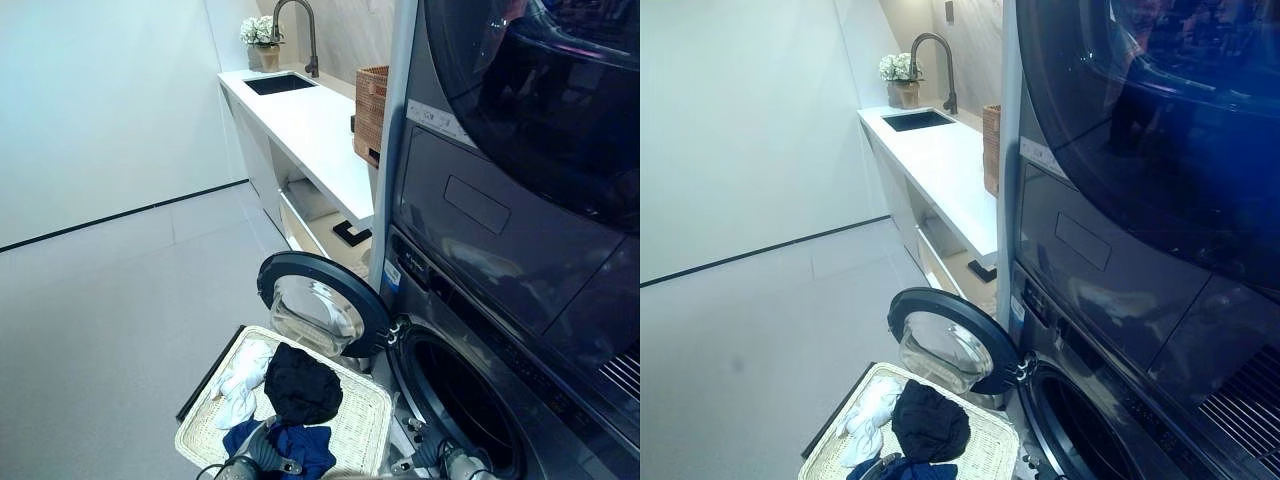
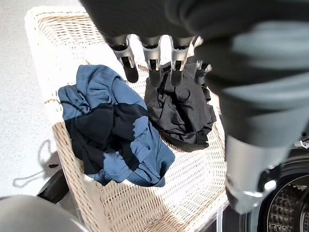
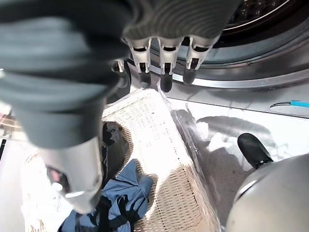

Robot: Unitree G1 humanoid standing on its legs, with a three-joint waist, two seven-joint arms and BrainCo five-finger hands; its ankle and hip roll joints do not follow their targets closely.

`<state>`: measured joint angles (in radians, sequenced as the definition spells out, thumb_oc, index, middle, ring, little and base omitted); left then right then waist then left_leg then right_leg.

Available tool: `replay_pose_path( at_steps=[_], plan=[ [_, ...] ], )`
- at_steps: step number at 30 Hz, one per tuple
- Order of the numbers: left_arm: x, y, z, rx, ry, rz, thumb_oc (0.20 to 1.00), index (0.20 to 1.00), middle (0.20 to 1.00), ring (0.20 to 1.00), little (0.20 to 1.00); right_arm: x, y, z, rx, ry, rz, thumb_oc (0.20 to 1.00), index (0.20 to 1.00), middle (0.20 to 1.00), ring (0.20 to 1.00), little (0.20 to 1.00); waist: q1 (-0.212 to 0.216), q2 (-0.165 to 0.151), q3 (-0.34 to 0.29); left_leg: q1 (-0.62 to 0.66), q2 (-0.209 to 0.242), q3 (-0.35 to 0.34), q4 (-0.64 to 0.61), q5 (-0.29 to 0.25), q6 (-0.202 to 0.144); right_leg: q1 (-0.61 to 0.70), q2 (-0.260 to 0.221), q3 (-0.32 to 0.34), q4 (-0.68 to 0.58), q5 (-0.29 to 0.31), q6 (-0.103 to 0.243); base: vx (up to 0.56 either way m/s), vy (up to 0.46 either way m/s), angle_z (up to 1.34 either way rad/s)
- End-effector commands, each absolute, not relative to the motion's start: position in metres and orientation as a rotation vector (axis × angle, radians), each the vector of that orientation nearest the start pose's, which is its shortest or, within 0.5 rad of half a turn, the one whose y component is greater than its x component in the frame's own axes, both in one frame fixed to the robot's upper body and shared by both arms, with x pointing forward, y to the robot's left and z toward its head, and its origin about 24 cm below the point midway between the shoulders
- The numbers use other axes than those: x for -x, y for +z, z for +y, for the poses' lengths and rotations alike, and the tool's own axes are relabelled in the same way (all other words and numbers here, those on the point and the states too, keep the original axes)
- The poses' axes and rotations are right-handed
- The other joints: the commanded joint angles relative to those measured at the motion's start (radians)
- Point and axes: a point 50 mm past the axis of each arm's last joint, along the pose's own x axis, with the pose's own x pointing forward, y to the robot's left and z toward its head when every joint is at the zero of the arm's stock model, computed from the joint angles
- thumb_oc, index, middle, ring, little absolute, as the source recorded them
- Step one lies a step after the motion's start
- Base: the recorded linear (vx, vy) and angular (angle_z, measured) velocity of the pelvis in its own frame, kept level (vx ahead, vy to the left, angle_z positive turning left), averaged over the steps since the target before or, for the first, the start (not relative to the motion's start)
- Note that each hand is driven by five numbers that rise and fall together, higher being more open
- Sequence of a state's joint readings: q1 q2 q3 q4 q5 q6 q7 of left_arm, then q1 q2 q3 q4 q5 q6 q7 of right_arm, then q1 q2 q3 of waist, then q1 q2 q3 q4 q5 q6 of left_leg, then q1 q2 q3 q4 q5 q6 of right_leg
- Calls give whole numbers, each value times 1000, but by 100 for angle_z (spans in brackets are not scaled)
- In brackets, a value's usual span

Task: Put the clothes into the washing machine.

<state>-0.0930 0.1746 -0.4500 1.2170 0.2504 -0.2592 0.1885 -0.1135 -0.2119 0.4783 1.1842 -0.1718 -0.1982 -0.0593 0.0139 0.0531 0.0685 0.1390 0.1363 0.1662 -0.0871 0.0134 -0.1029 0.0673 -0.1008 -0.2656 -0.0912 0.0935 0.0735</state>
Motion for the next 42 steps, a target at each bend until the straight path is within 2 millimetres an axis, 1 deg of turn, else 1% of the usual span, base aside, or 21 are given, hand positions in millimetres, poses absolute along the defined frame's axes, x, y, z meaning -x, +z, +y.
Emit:
replay_pose_path(
  at_steps=[1, 4, 5, 9, 13, 17, 21, 24, 25, 27, 30, 31, 33, 34, 35, 36, 37, 39, 40, 41, 42],
  plan=[
    [-175, -135, 169, -689, -271, 692, 1000, 1000, 1000, 1000, 1000, -175, -140, -162, 607, 398, 805, 1000, 1000, 1000, 1000, 1000, 1, -75, 19, -6, -47, -11, 2, -2, 27, 76, -44, 62, 33, -83, 41, 0, 0, 0],
    [-176, -134, 171, -676, -257, 681, 1000, 1000, 1000, 1000, 1000, -175, -140, -162, 607, 396, 806, 1000, 1000, 1000, 1000, 1000, 2, -75, 20, -6, -47, -13, 2, -2, 27, 76, -44, 62, 35, -84, 41, 0, 0, 0],
    [-177, -134, 169, -613, -262, 694, 1000, 1000, 1000, 1000, 1000, -174, -140, -164, 603, 389, 810, 1000, 1000, 1000, 1000, 1000, 5, -77, 22, -6, -46, -13, 4, -4, 25, 77, -45, 58, 35, -83, 41, 0, 0, 0],
    [-170, -139, 172, -634, -278, 746, 1000, 1000, 1000, 1000, 1000, -175, -140, -164, 603, 393, 812, 1000, 1000, 1000, 1000, 1000, 5, -78, 23, -9, -46, -12, 5, -2, 25, 73, -44, 60, 38, -83, 41, 0, 0, 0],
    [-170, -139, 173, -633, -263, 742, 1000, 1000, 1000, 1000, 1000, -175, -140, -164, 586, 379, 813, 1000, 1000, 1000, 1000, 1000, 4, -78, 24, -6, -45, -10, 1, -1, 26, 74, -43, 61, 36, -82, 41, 0, 0, 0],
    [-176, -132, 173, -635, -197, 639, 1000, 1000, 1000, 1000, 1000, -176, -139, -167, 524, 293, 807, 1000, 1000, 1000, 1000, 1000, 5, -78, 25, -7, -45, -8, 0, 1, 26, 72, -41, 62, 32, -77, 39, 0, 0, 0],
    [-180, -127, 174, -666, -148, 568, 1000, 1000, 1000, 1000, 1000, -177, -138, -168, 516, 272, 787, 1000, 1000, 1000, 1000, 1000, 3, -77, 34, -12, -45, -8, 0, 5, 25, 67, -40, 64, 31, -73, 40, 0, 0, 0],
    [-187, -118, 184, -713, -19, 491, 1000, 1000, 1000, 1000, 1000, -181, -133, -171, 512, 264, 741, 1000, 1000, 1000, 1000, 1000, 1, -78, 52, -30, -44, -2, 0, 13, 21, 48, -41, 63, 28, -64, 40, 0, 0, 0],
    [-187, -118, 184, -713, -19, 491, 1000, 1000, 1000, 1000, 1000, -181, -133, -171, 512, 264, 741, 1000, 1000, 1000, 1000, 1000, 1, -78, 52, -30, -44, -2, 0, 13, 21, 47, -41, 63, 28, -64, 40, -42, 5, 0],
    [-195, -111, 196, -794, 86, 449, 1000, 1000, 1000, 1000, 1000, -192, -127, -175, 491, 224, 707, 1000, 1000, 1000, 1000, 1000, 2, -78, 80, -62, -38, 4, 13, 22, 17, 11, -42, 62, 56, -70, 37, -93, 16, -2],
    [-205, -103, 204, -853, 148, 394, 1000, 1000, 1000, 1000, 1000, -206, -119, -177, 482, 190, 657, 1000, 1000, 1000, 1000, 1000, -1, -76, 126, -118, -29, 20, 68, 19, 21, -55, -46, 58, 151, -102, 30, -156, 48, -3],
    [-215, -95, 207, -877, 198, 349, 1000, 1000, 1000, 1000, 1000, -216, -112, -177, 476, 178, 621, 1000, 1000, 1000, 1000, 1000, -2, -74, 154, -157, -24, 20, 100, 18, 21, -99, -45, 59, 205, -123, 26, -211, 47, 0],
    [-225, -87, 209, -891, 241, 308, 1000, 1000, 1000, 1000, 1000, -226, -105, -177, 476, 169, 582, 1000, 1000, 1000, 1000, 1000, -4, -73, 182, -198, -20, 15, 131, 19, 18, -141, -46, 61, 243, -132, 25, -229, 35, 0],
    [-240, -76, 213, -917, 310, 256, 1000, 1000, 1000, 1000, 1000, -241, -95, -177, 475, 159, 529, 1000, 1000, 1000, 1000, 1000, -6, -74, 216, -249, -15, 13, 165, 23, 8, -195, -48, 56, 279, -138, 24, -332, 62, -3],
    [-254, -63, 218, -925, 391, 227, 1000, 1000, 1000, 1000, 1000, -255, -84, -177, 482, 142, 481, 1000, 1000, 1000, 1000, 1000, -8, -74, 254, -310, -6, 14, 207, 27, -10, -252, -49, 50, 316, -144, 19, -290, 58, -3],
    [-254, -63, 218, -925, 391, 227, 1000, 1000, 1000, 1000, 1000, -255, -84, -177, 482, 142, 481, 1000, 1000, 1000, 1000, 1000, -8, -74, 254, -310, -6, 14, 207, 27, -10, -252, -49, 50, 316, -144, 19, -223, 54, -1],
    [-260, -57, 221, -929, 440, 214, 1000, 1000, 1000, 1000, 1000, -261, -79, -178, 490, 133, 456, 1000, 1000, 1000, 1000, 1000, -8, -72, 270, -345, -2, 11, 223, 30, -18, -285, -49, 47, 334, -149, 16, -111, 38, 3],
    [-270, -47, 224, -931, 503, 186, 1000, 1000, 1000, 1000, 1000, -268, -73, -178, 539, 115, 417, 1000, 1000, 1000, 1000, 1000, -10, -71, 291, -386, -5, 10, 236, 32, -23, -326, -49, 44, 357, -154, 13, -112, 57, 7],
    [-270, -47, 224, -931, 503, 186, 1000, 1000, 1000, 1000, 1000, -268, -73, -178, 539, 115, 417, 1000, 1000, 1000, 1000, 1000, -10, -71, 290, -387, -5, 10, 236, 32, -23, -327, -49, 44, 358, -154, 13, -112, 72, 3],
    [-281, -35, 228, -949, 534, 151, 1000, 1000, 1000, 1000, 1000, -272, -67, -181, 571, 76, 379, 1000, 1000, 1000, 1000, 1000, -12, -72, 311, -432, -10, 13, 252, 30, -21, -376, -52, 43, 383, -158, 17, -154, 74, -3],
    [-291, -25, 229, -953, 554, 125, 1000, 1000, 1000, 1000, 1000, -280, -59, -182, 557, 44, 345, 1000, 1000, 1000, 1000, 1000, -11, -73, 333, -471, -10, 11, 268, 32, -21, -417, -56, 42, 408, -158, 21, -218, 107, -5]
  ],
)
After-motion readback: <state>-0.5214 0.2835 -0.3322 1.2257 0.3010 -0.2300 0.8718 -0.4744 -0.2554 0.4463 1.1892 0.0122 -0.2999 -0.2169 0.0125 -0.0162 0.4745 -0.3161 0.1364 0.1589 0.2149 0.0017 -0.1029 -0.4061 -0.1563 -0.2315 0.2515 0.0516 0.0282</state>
